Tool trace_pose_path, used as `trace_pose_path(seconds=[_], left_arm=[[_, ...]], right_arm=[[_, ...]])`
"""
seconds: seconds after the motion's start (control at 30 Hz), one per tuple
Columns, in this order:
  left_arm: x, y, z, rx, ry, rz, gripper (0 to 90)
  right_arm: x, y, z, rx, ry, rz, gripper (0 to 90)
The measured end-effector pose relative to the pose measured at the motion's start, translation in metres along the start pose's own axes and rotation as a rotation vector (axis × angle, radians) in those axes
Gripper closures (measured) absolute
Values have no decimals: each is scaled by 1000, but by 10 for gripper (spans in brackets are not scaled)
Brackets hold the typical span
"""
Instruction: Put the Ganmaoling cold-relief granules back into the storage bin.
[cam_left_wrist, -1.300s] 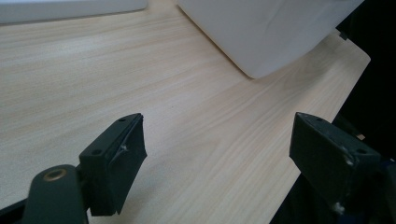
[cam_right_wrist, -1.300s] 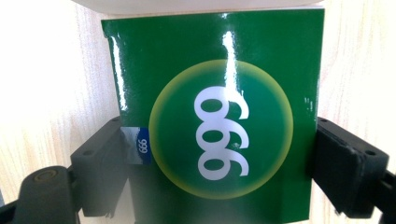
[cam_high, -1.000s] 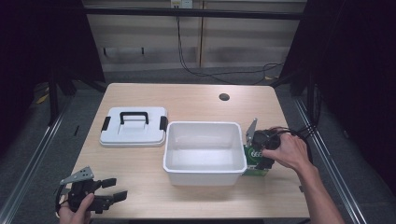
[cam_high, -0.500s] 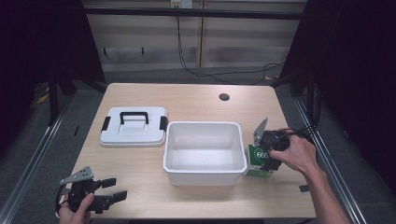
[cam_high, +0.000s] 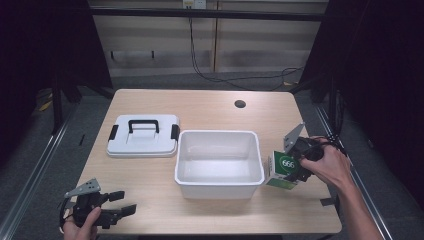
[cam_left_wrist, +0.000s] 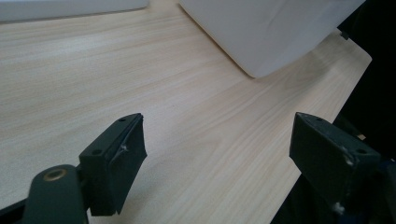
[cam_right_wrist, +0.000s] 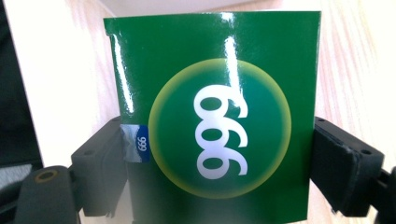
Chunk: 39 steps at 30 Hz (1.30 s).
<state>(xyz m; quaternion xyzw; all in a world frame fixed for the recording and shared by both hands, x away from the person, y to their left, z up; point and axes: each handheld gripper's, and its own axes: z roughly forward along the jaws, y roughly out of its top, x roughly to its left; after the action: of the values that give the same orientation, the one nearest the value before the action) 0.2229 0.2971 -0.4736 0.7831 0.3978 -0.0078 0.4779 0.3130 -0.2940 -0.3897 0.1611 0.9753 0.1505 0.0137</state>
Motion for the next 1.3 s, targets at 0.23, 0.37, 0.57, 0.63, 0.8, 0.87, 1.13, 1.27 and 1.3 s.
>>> trace_pose_path(seconds=[0.23,0.37,0.57,0.63,0.8,0.87,1.13,1.27,1.3], left_arm=[[0,0,-1,-1,1,2,184],[0,0,0,0,2,-2,184],[0,0,-1,-5,1,-6,184],[0,0,-1,-5,5,-2,184],[0,0,-2,-23,12,-8,184],[0,0,-3,-23,15,-6,184],[0,0,-3,-27,10,-4,184],[-1,0,-3,-31,13,3,184],[-1,0,-3,-32,11,5,185]], right_arm=[[2,-11,-12,-68,-3,4,151],[3,-16,-19,-85,-8,8,152],[5,-20,-34,-130,-21,15,152],[4,-20,-36,-138,-24,9,152],[6,-21,-50,-181,-40,22,152],[7,-21,-55,-198,-45,18,152],[10,-19,-70,-239,-48,13,152],[11,-16,-78,-256,-56,1,153],[11,-15,-79,-258,-56,-1,152]])
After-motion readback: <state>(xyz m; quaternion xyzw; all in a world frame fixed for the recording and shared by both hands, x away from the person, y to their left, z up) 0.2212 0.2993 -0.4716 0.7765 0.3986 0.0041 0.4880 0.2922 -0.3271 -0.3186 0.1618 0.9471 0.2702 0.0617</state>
